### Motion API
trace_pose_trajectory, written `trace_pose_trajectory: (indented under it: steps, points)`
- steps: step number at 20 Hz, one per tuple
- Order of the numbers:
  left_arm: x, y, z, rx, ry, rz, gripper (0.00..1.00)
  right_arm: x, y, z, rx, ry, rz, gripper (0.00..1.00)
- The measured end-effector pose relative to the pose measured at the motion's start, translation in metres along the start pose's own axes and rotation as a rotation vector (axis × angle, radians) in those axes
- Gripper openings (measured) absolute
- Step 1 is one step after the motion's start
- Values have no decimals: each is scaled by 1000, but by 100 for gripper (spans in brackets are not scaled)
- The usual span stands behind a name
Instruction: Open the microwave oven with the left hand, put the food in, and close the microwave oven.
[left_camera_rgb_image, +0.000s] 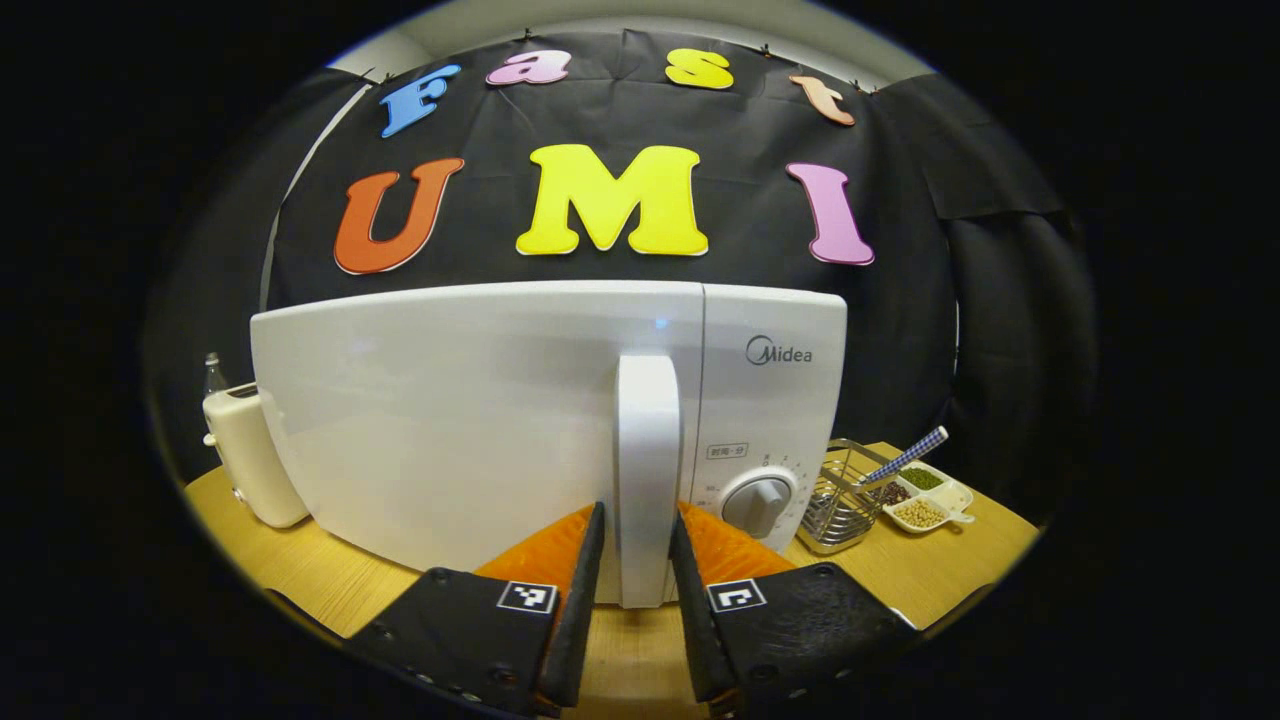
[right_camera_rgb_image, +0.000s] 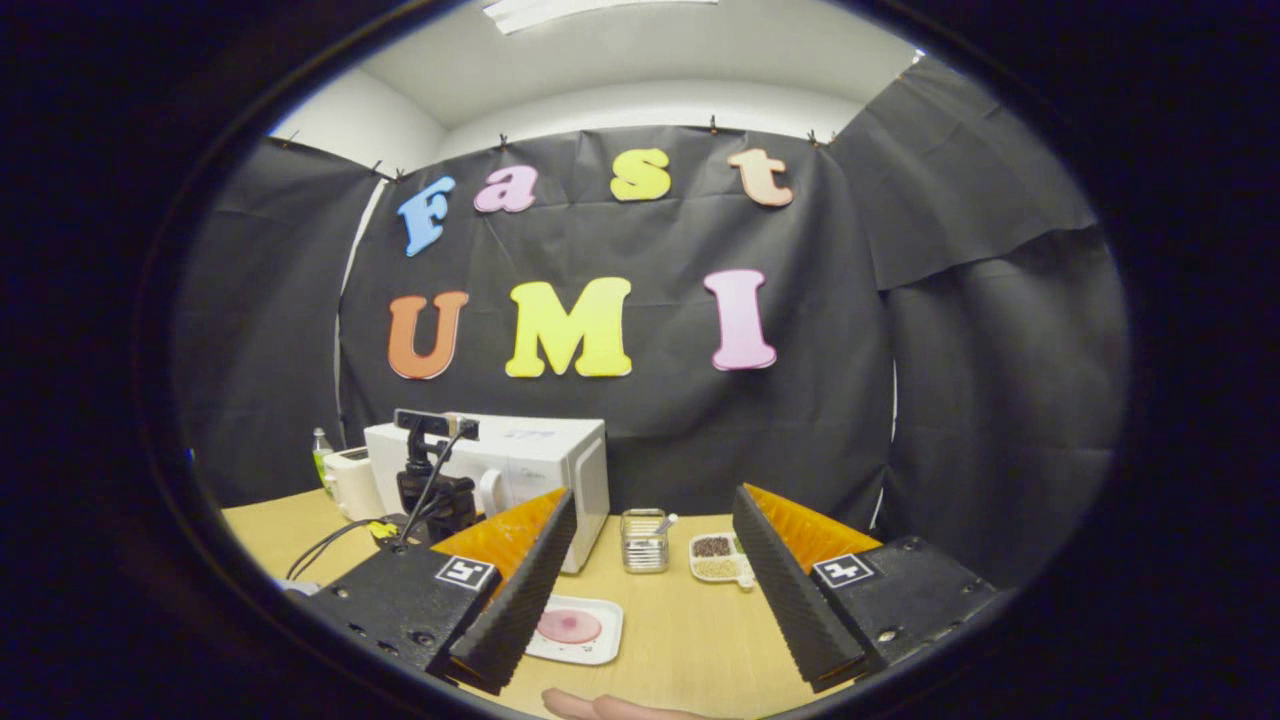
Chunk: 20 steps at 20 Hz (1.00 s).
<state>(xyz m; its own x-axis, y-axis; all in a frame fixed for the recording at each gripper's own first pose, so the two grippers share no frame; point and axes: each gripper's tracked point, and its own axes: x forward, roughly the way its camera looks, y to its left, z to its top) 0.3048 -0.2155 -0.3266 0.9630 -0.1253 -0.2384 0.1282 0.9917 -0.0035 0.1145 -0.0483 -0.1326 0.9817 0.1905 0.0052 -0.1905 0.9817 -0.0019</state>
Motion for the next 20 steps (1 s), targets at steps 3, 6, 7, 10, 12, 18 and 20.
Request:
trace_pose_trajectory:
  steps: [3,6,7,10,12,18,20]
  points:
    - [3,-3,0,-35,-2,-13,45,-8,4,16,-37,-52,-7,100]
    - [3,-8,1,0,-9,9,21,-14,11,20,-43,-57,14,92]
    - [2,-9,3,2,-13,14,4,-15,8,22,-46,-60,9,92]
    - [-2,-11,0,-66,13,-30,4,-18,7,28,-61,-80,9,92]
    - [-3,-10,1,-57,19,-39,4,-18,3,32,-70,-92,-2,100]
    - [-50,-2,-2,-12,-80,-31,4,-18,-9,21,-36,-77,-12,100]
    - [-81,1,-13,-26,-63,-114,4,-16,-12,10,-17,-56,-13,100]
